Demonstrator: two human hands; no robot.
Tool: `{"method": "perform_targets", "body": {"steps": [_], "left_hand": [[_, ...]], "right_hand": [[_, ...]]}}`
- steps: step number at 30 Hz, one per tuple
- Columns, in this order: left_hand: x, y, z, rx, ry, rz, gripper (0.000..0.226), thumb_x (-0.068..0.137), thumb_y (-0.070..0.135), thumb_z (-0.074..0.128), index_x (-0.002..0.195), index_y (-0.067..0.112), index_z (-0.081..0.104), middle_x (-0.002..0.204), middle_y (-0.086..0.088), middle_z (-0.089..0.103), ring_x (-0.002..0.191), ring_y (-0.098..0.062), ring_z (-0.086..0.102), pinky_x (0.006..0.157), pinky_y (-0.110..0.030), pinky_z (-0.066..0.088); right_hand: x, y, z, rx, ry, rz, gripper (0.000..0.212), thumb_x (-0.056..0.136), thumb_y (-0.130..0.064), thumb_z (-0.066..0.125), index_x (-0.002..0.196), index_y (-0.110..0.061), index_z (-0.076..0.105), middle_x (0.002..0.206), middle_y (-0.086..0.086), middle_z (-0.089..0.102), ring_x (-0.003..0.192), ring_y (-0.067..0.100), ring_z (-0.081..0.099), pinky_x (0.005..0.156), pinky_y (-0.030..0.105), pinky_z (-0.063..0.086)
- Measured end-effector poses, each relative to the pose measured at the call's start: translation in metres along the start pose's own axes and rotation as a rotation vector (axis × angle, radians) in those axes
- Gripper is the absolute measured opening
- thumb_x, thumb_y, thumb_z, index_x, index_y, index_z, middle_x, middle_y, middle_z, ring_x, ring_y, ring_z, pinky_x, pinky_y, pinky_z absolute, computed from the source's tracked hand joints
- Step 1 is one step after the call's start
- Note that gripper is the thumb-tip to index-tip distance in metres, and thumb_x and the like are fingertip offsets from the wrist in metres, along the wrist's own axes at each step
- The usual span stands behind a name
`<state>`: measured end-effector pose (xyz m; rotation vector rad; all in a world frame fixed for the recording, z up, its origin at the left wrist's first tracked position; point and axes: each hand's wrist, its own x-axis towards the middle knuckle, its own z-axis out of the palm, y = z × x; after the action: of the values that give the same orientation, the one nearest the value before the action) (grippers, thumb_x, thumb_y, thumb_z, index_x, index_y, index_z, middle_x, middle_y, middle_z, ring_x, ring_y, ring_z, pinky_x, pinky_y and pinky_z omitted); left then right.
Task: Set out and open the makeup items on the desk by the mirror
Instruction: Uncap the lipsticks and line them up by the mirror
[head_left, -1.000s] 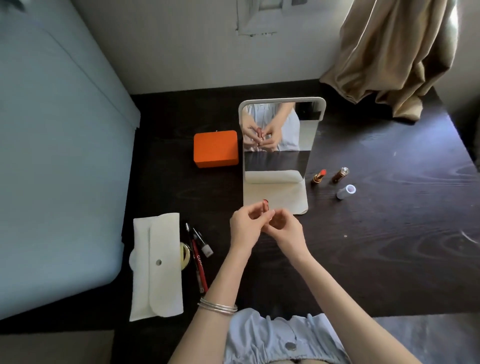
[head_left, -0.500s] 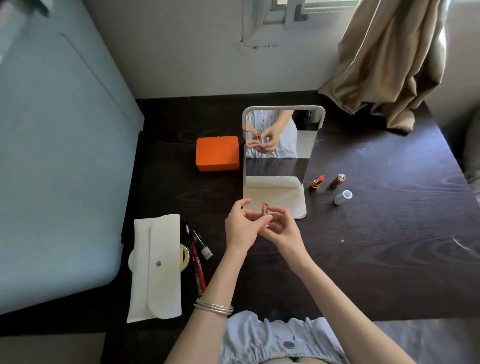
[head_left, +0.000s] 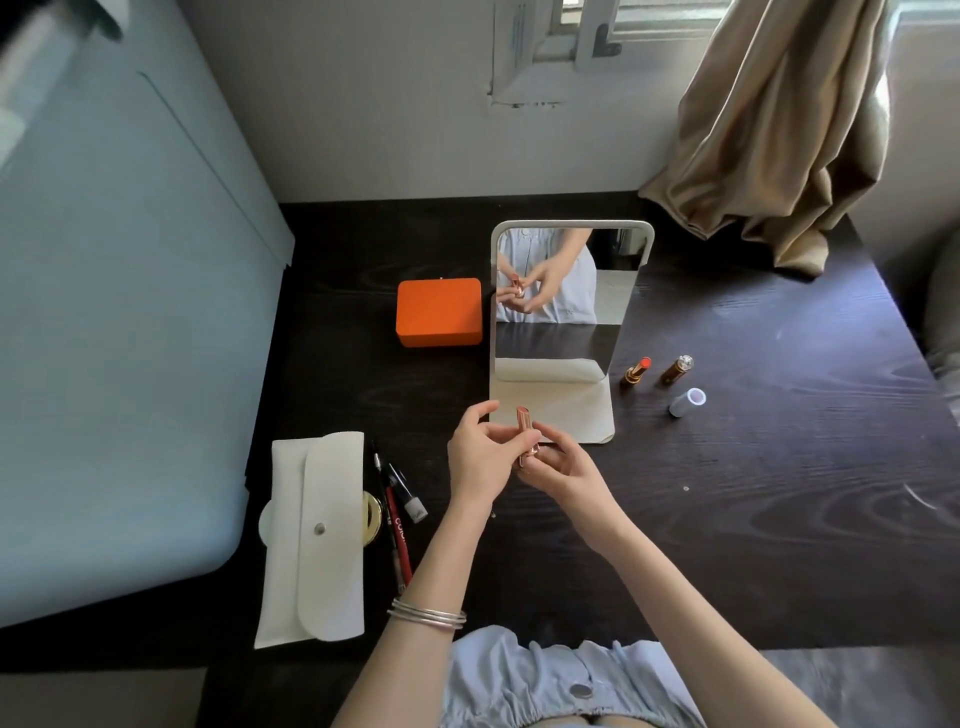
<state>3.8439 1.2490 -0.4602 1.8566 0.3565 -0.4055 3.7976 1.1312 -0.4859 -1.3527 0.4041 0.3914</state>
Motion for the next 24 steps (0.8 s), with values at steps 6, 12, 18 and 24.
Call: {"method": "perform_targets", "body": {"steps": [6,12,18,24], "left_hand": [[-0.0013,-0.0025,0.0007,-0.072,-0.034,-0.030,0.063,0.074,0.022,0.079,0.129,0.016,0.051,0.091,0.002,0.071,0.089,-0.008,0.065,0.070,-0.014,0.045],[-0.0002,-0.0048,-0.0028,-0.083,-0.045,-0.034,0.064,0.074,0.020,0.080,0.130,0.016,0.051,0.093,0.000,0.072,0.090,-0.009,0.065,0.068,-0.013,0.045],[-0.0012,-0.0057,-0.0022,-0.092,-0.060,-0.045,0.063,0.074,0.021,0.079,0.130,0.017,0.050,0.092,0.002,0.071,0.089,-0.005,0.064,0.066,-0.011,0.041],[0.0006,-0.0068,-0.0036,-0.107,-0.061,-0.043,0.062,0.073,0.019,0.080,0.128,0.017,0.051,0.092,0.000,0.072,0.086,-0.008,0.067,0.065,-0.013,0.047]], "right_hand": [[-0.0002,-0.0031,0.0024,-0.092,0.061,-0.066,0.047,0.082,-0.011,0.070,0.124,-0.019,0.051,0.106,0.004,0.066,0.099,0.017,0.066,0.085,0.025,0.054],[-0.0020,-0.0001,-0.0014,-0.012,0.018,-0.024,0.048,0.087,-0.012,0.065,0.131,-0.017,0.048,0.113,0.010,0.066,0.105,0.018,0.065,0.095,0.033,0.051],[-0.0034,-0.0024,-0.0022,-0.037,0.059,-0.047,0.046,0.083,-0.010,0.069,0.126,-0.016,0.052,0.104,0.006,0.068,0.097,0.016,0.067,0.090,0.029,0.053],[-0.0040,-0.0020,-0.0026,0.054,0.007,-0.013,0.039,0.088,-0.017,0.060,0.126,-0.015,0.051,0.108,0.008,0.071,0.102,0.019,0.067,0.093,0.033,0.052]]}}
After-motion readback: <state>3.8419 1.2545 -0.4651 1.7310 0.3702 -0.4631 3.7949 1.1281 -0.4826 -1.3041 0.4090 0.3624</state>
